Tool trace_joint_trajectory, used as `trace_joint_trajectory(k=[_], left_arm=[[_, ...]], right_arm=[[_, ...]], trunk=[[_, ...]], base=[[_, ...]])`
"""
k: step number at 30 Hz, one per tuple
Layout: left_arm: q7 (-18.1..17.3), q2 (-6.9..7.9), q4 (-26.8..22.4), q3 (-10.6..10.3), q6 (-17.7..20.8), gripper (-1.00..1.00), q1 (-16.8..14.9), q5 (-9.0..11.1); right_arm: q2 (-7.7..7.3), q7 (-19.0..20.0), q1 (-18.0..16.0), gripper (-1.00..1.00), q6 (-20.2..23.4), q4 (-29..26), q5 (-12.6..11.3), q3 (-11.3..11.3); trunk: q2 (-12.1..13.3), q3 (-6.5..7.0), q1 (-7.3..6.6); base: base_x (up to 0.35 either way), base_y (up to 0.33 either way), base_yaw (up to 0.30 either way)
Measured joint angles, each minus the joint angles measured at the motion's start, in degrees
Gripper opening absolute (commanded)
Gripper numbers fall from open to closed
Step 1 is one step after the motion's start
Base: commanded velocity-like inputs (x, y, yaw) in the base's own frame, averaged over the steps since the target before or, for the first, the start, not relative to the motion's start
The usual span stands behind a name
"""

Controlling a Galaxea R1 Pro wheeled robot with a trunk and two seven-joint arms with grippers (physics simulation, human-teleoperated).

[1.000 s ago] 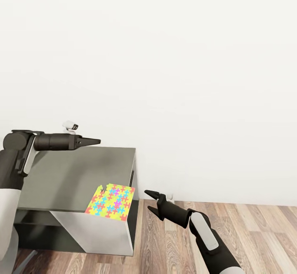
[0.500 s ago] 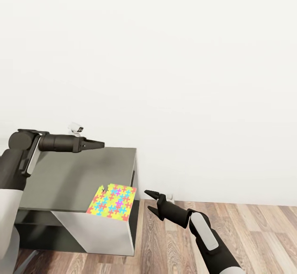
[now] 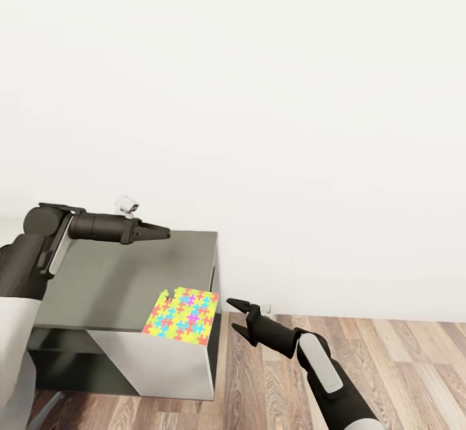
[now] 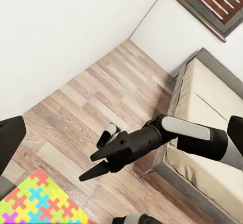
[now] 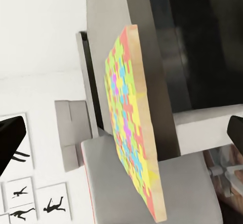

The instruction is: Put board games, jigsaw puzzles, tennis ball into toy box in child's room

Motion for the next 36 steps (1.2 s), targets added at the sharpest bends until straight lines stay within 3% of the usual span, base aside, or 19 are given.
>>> trace_joint_trajectory(k=[14,22,29,31,36], left_arm=[[0.0,0.14,-0.21,-0.03,0.0,1.0,0.0,0.13],[0.02,0.11,-0.49,-0.12,0.0,1.0,0.0,3.87],[0.13,0.35,-0.83,-0.16,0.0,1.0,0.01,5.59],[0.13,0.35,-0.87,-0.2,0.0,1.0,0.01,6.24],[0.14,0.43,-0.95,-0.23,0.0,1.0,0.01,7.21]], right_arm=[[0.0,0.0,0.01,1.0,0.0,0.01,0.0,-0.02],[-0.08,0.0,-0.04,1.0,0.07,0.06,0.02,-0.03],[-0.1,0.01,-0.5,1.0,0.07,0.18,0.18,-0.01],[-0.12,0.09,-1.3,1.0,0.08,0.49,0.77,0.0],[-0.19,0.37,-3.79,1.0,0.04,5.26,4.85,-0.05]], trunk=[[0.0,0.0,0.0],[0.0,0.0,0.0],[0.0,0.0,0.0],[0.0,0.0,0.0],[-0.79,-0.35,0.43]], base=[[-0.002,0.006,0.0],[0.0,0.0,0.0],[0.0,0.0,0.0],[0.0,0.0,0.0],[0.0,0.0,0.0]])
